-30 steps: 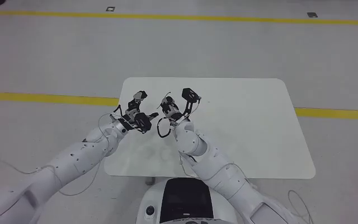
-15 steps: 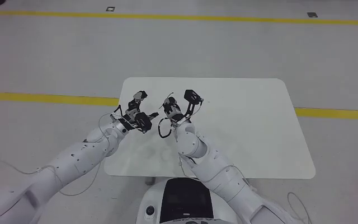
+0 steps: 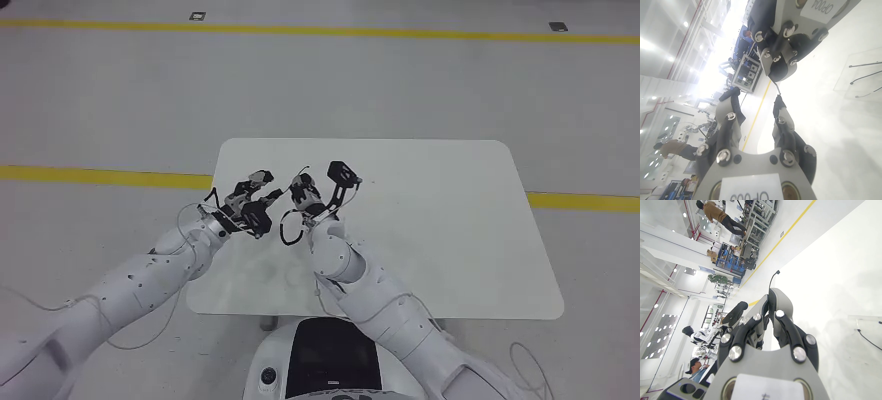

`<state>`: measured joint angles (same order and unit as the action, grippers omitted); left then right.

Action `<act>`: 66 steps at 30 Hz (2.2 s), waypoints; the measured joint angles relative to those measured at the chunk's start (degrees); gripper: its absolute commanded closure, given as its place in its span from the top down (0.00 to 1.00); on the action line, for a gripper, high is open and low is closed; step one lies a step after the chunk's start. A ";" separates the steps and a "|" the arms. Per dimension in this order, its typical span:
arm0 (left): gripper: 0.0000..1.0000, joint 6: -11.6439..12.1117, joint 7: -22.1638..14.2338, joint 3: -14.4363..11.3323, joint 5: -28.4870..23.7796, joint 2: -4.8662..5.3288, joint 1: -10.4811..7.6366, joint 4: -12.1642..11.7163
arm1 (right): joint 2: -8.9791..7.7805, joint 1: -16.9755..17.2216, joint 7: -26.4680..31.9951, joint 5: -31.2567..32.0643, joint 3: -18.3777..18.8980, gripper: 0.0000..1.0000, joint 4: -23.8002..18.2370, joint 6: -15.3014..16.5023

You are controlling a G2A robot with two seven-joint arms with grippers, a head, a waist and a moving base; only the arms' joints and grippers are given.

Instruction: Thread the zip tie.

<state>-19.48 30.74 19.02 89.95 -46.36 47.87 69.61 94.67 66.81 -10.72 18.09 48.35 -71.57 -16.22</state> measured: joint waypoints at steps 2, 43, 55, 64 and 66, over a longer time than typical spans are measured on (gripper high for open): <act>0.38 0.00 0.06 -0.18 0.00 -0.02 -0.02 0.00 | 0.20 -0.05 -0.24 -0.18 -0.03 0.00 0.28 0.30; 0.22 0.00 -0.37 -2.97 0.00 -0.51 -1.58 -0.69 | 2.93 -0.07 0.56 1.70 0.24 0.00 2.80 0.97; 0.19 0.00 -0.34 -3.24 0.00 -0.62 -1.81 -0.90 | 3.18 0.66 0.57 2.86 1.35 0.00 2.33 1.07; 0.07 0.00 -0.61 -3.67 0.00 -0.71 -2.01 -0.99 | 3.37 1.10 1.37 3.77 1.74 0.00 1.88 1.04; 0.02 0.00 -0.66 -3.76 0.00 -0.73 -2.05 -1.01 | 3.44 1.12 1.63 4.01 1.70 0.00 1.90 1.04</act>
<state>-19.48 30.08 15.27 89.95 -47.09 45.82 68.60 98.11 67.93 -9.10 22.10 50.05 -69.67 -15.18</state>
